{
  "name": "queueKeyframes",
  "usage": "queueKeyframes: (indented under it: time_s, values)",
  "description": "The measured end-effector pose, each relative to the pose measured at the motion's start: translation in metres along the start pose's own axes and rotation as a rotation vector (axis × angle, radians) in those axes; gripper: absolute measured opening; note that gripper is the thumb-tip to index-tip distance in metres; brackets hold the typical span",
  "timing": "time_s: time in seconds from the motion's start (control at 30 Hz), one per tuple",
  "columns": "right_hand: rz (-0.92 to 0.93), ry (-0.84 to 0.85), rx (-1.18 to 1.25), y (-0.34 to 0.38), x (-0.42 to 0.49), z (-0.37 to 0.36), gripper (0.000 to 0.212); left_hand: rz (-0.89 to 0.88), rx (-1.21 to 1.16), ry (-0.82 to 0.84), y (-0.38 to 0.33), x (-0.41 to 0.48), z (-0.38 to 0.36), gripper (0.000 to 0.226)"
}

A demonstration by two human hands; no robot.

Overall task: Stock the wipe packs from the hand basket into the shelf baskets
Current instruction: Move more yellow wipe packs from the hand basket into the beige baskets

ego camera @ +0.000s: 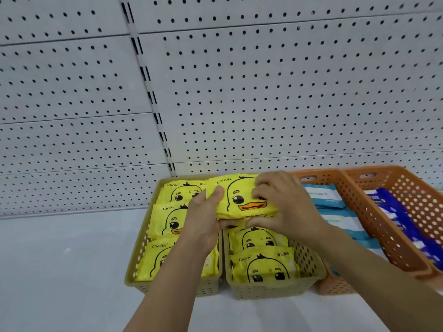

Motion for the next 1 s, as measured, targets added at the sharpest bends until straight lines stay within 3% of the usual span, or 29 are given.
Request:
queueKeyframes:
  time_s: [0.07, 0.13, 0.23, 0.37, 0.43, 0.5, 0.57, 0.67, 0.73, 0.8, 0.87, 0.93, 1.0]
  values:
    - [-0.414, 0.102, 0.336, -0.013, -0.004, 0.008, 0.063, -0.052, 0.006, 0.02, 0.003, 0.003, 0.002, 0.023]
    - [-0.79, 0.215, 0.728, -0.019, -0.008, 0.006, 0.064, -0.075, -0.007, 0.046, 0.003, 0.004, -0.001, 0.023]
    - [-1.021, 0.345, 1.155, -0.022, -0.009, -0.004, 0.034, -0.12, 0.103, 0.063, 0.004, 0.012, -0.007, 0.027]
    - [-1.161, 0.144, 0.933, -0.047, -0.006, -0.009, 0.012, -0.343, 0.589, 0.024, -0.001, 0.027, 0.002, 0.045]
    - [-1.175, 0.22, 0.826, -0.052, -0.002, -0.017, 0.006, -0.45, 0.904, 0.052, 0.004, 0.029, 0.007, 0.049]
    - [-1.178, 0.409, 0.769, -0.047, 0.004, -0.033, 0.016, -0.523, 1.228, 0.087, 0.017, 0.034, 0.007, 0.051]
    - [-1.182, 0.56, 0.684, -0.037, 0.009, -0.048, 0.035, -0.484, 1.505, 0.145, 0.03, 0.039, 0.005, 0.057]
    - [-1.105, 0.614, 0.44, -0.032, 0.012, -0.068, 0.041, -0.455, 1.895, 0.283, 0.044, 0.046, -0.004, 0.062]
    - [-0.956, 0.58, 0.209, -0.033, 0.012, -0.074, 0.058, -0.451, 2.096, 0.364, 0.055, 0.053, -0.012, 0.063]
    - [-0.656, 0.47, -0.058, -0.033, 0.011, -0.08, 0.073, -0.411, 2.255, 0.373, 0.066, 0.064, -0.018, 0.06]
    - [-0.414, 0.438, -0.261, -0.028, 0.008, -0.079, 0.065, -0.383, 2.433, 0.363, 0.072, 0.072, -0.024, 0.055]
    - [-0.325, 0.653, -0.271, -0.021, -0.001, -0.08, 0.05, -0.332, 2.56, 0.374, 0.075, 0.075, -0.029, 0.051]
    - [-0.339, 0.927, -0.189, -0.016, -0.017, -0.088, 0.049, -0.308, 2.627, 0.379, 0.075, 0.078, -0.032, 0.052]
Point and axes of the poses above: each hand's wrist, its own x-axis towards the middle knuckle, its own z-axis out of the back of the hand, y = z × x, the point moved 3 cm from there along x, towards the middle knuckle, and after that the axes turned 8 degrees about -x, right-handed, at the moved point
